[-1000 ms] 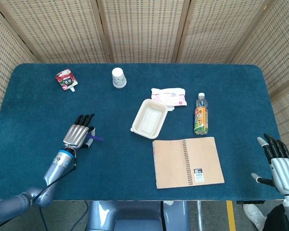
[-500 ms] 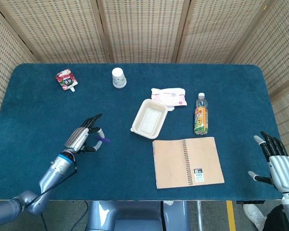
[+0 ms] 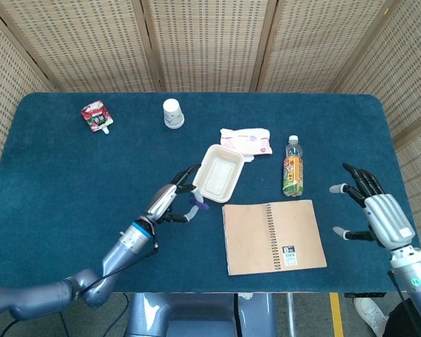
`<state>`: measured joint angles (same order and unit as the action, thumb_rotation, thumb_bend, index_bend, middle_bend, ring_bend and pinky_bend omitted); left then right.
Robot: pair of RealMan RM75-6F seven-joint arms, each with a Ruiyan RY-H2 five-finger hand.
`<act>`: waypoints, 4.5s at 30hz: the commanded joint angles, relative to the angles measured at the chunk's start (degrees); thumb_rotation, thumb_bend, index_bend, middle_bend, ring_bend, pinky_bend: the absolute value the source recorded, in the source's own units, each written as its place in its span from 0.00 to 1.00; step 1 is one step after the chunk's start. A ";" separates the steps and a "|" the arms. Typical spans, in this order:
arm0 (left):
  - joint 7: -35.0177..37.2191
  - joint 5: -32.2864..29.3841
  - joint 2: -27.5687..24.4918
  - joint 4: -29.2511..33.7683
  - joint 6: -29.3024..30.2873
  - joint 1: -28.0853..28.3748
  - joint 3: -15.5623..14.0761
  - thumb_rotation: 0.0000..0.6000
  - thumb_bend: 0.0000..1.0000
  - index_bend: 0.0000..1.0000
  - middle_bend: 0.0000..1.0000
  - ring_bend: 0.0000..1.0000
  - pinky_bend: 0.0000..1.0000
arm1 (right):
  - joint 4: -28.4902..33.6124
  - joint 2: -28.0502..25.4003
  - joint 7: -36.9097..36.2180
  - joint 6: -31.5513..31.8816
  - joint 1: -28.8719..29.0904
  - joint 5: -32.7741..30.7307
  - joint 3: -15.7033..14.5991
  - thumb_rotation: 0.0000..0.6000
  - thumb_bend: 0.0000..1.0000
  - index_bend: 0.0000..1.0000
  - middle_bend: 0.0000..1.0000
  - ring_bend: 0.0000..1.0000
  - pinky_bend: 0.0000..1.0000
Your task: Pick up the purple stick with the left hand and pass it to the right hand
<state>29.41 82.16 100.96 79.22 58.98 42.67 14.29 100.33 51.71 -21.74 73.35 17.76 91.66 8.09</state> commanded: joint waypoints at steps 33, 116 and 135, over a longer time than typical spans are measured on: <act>-2.38 -9.03 5.67 2.00 -4.36 3.50 3.73 1.00 0.51 0.74 0.00 0.00 0.00 | 14.34 10.79 25.53 -20.47 21.13 -23.27 7.48 1.00 0.41 0.50 0.00 0.00 0.00; -3.91 -11.47 5.45 2.88 -7.05 5.19 4.50 1.00 0.51 0.74 0.00 0.00 0.00 | 15.34 16.14 34.83 -17.47 29.38 -37.38 6.05 1.00 0.53 0.60 0.00 0.00 0.00; -4.23 -11.73 5.21 3.08 -7.02 5.20 4.78 1.00 0.51 0.74 0.00 0.00 0.00 | 15.32 16.12 34.13 -17.33 29.25 -35.92 5.82 1.00 0.79 0.78 0.03 0.00 0.00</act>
<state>25.19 70.44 106.18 82.30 51.96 47.87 19.07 115.68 67.81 12.42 56.01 47.02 55.70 13.92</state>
